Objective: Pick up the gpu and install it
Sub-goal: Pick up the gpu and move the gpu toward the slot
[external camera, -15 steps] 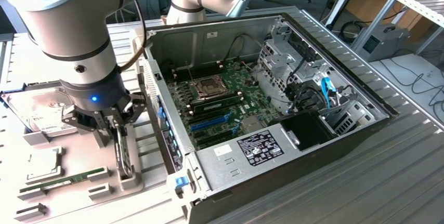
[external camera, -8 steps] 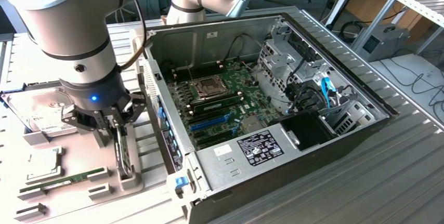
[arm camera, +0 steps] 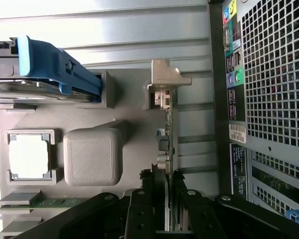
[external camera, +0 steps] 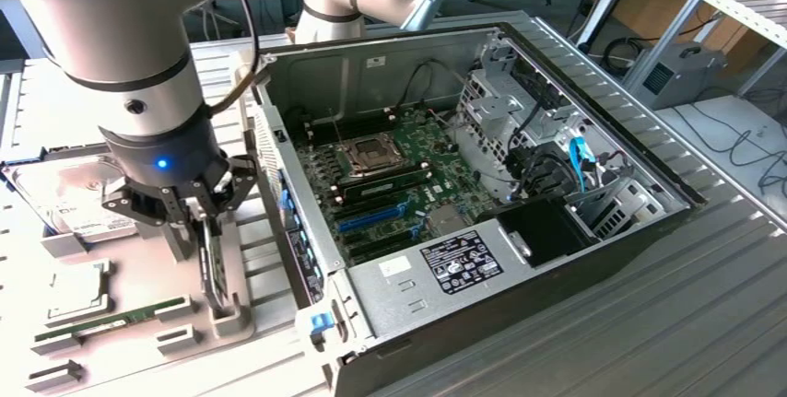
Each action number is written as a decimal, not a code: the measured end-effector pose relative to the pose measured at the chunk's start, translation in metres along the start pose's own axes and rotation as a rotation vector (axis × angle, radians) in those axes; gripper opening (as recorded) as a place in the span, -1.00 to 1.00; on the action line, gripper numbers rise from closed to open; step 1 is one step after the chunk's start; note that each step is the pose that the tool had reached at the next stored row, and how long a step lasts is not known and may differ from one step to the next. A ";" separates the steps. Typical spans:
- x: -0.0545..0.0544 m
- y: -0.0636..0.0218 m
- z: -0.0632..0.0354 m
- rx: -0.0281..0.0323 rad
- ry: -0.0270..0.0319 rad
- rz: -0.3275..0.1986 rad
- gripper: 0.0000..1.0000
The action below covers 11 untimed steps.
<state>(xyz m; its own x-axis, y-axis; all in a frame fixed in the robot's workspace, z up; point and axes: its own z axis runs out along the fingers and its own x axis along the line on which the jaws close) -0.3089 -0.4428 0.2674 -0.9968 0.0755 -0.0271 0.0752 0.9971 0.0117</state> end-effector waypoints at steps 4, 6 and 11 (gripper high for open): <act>0.000 0.0001 -0.0071 0.0001 0.0001 0.000 -0.47; 0.000 0.0002 -0.0170 0.0001 0.0001 0.000 -0.47; -0.001 0.0003 -0.0226 0.0001 0.0001 0.000 -0.47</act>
<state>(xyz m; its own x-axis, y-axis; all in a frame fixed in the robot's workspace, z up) -0.3089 -0.4428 0.2900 -0.9968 0.0755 -0.0269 0.0752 0.9971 0.0116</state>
